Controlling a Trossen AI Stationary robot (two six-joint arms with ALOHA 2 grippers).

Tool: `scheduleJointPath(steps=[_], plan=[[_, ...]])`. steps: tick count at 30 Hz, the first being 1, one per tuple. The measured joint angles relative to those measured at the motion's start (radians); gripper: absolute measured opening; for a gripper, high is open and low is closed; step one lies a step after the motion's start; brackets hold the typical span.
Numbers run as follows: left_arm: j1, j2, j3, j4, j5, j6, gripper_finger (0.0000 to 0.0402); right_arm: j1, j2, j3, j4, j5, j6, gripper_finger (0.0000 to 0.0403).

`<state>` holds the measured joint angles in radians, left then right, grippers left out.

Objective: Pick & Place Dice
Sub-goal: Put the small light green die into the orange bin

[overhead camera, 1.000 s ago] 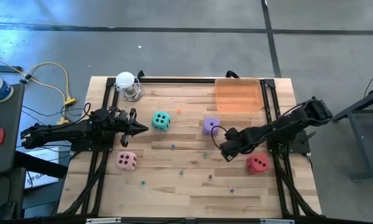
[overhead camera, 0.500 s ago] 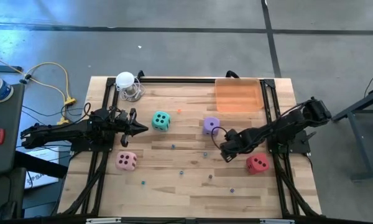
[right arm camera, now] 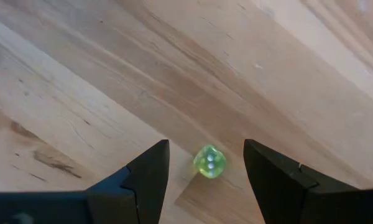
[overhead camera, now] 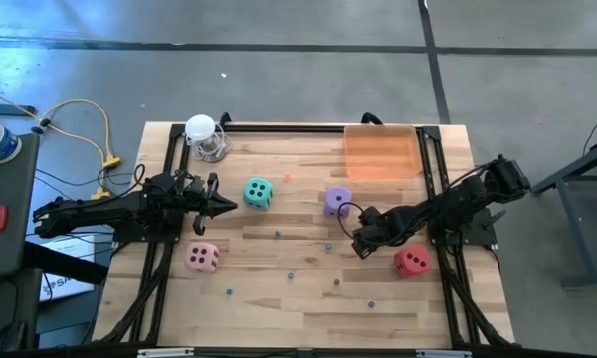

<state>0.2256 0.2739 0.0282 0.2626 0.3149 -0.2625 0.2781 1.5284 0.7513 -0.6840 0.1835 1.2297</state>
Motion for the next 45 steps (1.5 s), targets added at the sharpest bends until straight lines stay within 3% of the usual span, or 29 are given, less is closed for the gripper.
scheduleJointPath(steps=[14, 45], plan=[[0.000, 0.000, 0.000, 0.000, -0.002, 0.000, 0.0002, 0.000, 0.000, 0.000, -0.003, -0.031, 0.023, 0.0126], [0.000, 0.000, 0.000, 0.000, 0.000, -0.029, 0.0002, 0.001, -0.003, 0.003, -0.014, -0.060, -0.049, 0.0031]])
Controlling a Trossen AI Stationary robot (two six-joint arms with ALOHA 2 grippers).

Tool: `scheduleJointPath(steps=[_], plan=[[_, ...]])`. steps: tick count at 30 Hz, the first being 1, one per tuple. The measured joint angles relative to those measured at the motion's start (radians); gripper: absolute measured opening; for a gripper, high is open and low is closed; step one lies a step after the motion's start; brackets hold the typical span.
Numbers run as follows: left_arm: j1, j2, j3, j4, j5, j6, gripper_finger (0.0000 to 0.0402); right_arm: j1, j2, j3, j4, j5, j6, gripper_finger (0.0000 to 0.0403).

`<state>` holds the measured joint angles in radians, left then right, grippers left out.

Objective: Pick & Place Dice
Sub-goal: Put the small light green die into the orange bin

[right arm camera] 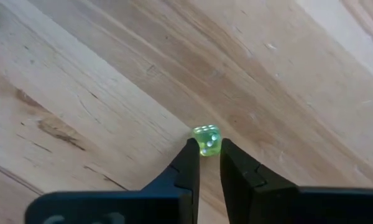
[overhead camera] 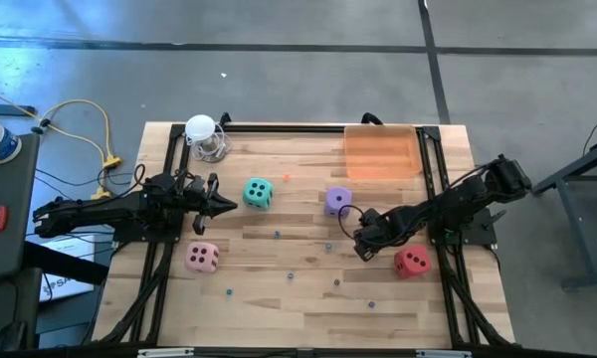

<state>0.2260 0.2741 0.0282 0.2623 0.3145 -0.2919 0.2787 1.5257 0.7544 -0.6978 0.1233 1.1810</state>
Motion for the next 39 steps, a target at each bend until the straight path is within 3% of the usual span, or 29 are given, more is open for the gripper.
scheduleJointPath(steps=[12, 23, 39], plan=[[0.000, 0.000, 0.000, 0.000, 0.000, 0.000, 0.0002, 0.001, 0.003, 0.031, -0.030, 0.004, -0.070, 0.0026], [0.000, 0.000, 0.000, 0.000, 0.000, -0.002, 0.0002, 0.011, -0.026, 0.211, -0.309, 0.113, -0.084, 0.0002], [0.000, 0.000, 0.000, -0.008, 0.009, -0.016, 0.0002, 0.021, 0.013, 0.213, 0.057, 0.134, -0.321, 0.0006]])
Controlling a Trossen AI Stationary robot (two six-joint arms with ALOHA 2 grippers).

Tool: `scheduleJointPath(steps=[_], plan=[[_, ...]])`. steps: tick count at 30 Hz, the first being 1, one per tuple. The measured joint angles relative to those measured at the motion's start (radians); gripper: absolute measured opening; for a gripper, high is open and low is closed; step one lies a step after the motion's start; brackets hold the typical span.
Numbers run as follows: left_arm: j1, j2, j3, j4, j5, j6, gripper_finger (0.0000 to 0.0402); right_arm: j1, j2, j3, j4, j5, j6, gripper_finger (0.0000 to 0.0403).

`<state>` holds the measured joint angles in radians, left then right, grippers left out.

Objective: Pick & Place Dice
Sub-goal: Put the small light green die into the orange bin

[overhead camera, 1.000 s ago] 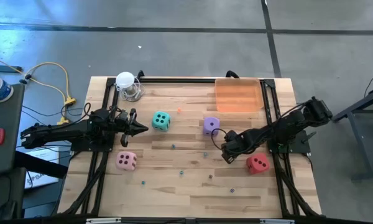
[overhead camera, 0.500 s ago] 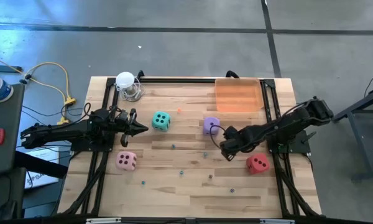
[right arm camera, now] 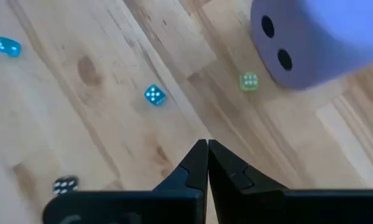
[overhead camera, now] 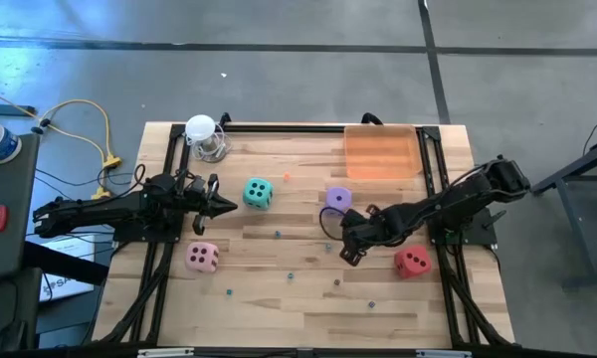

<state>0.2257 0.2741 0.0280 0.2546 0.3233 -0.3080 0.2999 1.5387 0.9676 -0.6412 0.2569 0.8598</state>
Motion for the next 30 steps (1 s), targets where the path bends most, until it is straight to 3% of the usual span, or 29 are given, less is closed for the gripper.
scheduleJointPath(steps=[3, 7, 12, 16, 30], plan=[[0.000, 0.003, 0.000, 0.000, 0.000, 0.000, 0.0002, -0.018, 0.049, 0.000, 0.058, -0.025, -0.031, 0.0028], [0.000, 0.010, 0.000, 0.000, 0.000, 0.000, 0.0002, -0.052, 0.112, 0.000, 0.125, -0.020, -0.094, 0.0087], [0.000, 0.016, 0.000, 0.000, -0.001, 0.000, 0.0002, -0.116, 0.150, 0.000, 0.132, 0.003, -0.104, 0.0164], [0.000, 0.017, 0.000, 0.001, -0.001, 0.001, 0.0002, -0.156, 0.154, 0.000, 0.136, 0.004, -0.100, 0.0201], [0.000, 0.017, 0.000, 0.000, -0.001, 0.002, 0.0002, -0.202, 0.154, 0.000, 0.131, -0.021, -0.097, 0.0203]])
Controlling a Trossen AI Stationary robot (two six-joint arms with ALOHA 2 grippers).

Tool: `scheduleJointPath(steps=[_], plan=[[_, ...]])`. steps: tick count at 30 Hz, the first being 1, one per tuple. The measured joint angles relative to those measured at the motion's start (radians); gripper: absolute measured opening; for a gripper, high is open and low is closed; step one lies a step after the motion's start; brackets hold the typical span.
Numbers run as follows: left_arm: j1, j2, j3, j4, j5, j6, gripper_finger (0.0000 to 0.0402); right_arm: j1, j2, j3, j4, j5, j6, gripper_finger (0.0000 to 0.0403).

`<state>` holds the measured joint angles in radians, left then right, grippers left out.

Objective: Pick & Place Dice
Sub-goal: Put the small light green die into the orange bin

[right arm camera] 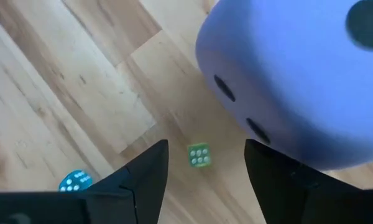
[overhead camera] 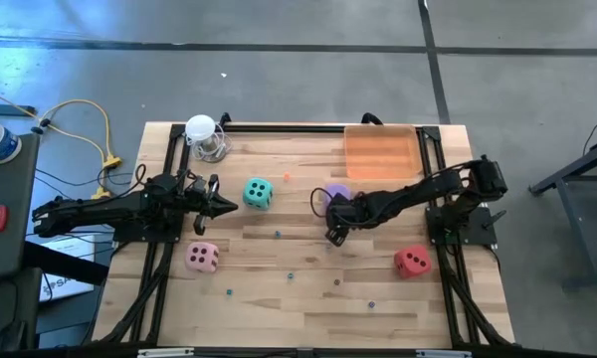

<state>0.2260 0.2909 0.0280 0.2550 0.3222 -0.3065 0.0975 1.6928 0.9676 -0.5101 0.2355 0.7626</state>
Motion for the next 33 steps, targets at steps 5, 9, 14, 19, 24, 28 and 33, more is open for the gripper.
scheduleJointPath(steps=[5, 9, 14, 19, 24, 28, 33], plan=[[0.000, 0.000, 0.000, 0.000, 0.000, 0.000, 0.0002, 0.014, 0.000, -0.017, 0.012, 0.023, 0.018, 0.0203], [0.000, 0.000, 0.000, 0.000, 0.000, 0.000, 0.0002, 0.011, 0.000, -0.035, 0.025, 0.021, 0.022, 0.0203], [0.000, 0.000, 0.000, 0.000, -0.001, 0.000, 0.0002, 0.014, 0.000, -0.055, 0.084, 0.020, 0.002, 0.0203], [0.000, 0.000, 0.000, -0.001, -0.001, 0.000, 0.0002, 0.021, 0.021, -0.054, 0.083, 0.021, -0.007, 0.0203], [0.000, 0.000, 0.000, -0.001, -0.001, 0.000, 0.0002, 0.019, 0.075, -0.048, 0.095, 0.021, -0.010, 0.0203], [-0.001, 0.000, 0.000, -0.001, -0.003, 0.000, 0.0002, 0.018, 0.104, -0.049, 0.115, 0.023, -0.031, 0.0203], [-0.002, 0.000, 0.000, -0.001, -0.003, 0.000, 0.0002, 0.013, 0.105, -0.050, 0.123, 0.024, -0.034, 0.0200]])
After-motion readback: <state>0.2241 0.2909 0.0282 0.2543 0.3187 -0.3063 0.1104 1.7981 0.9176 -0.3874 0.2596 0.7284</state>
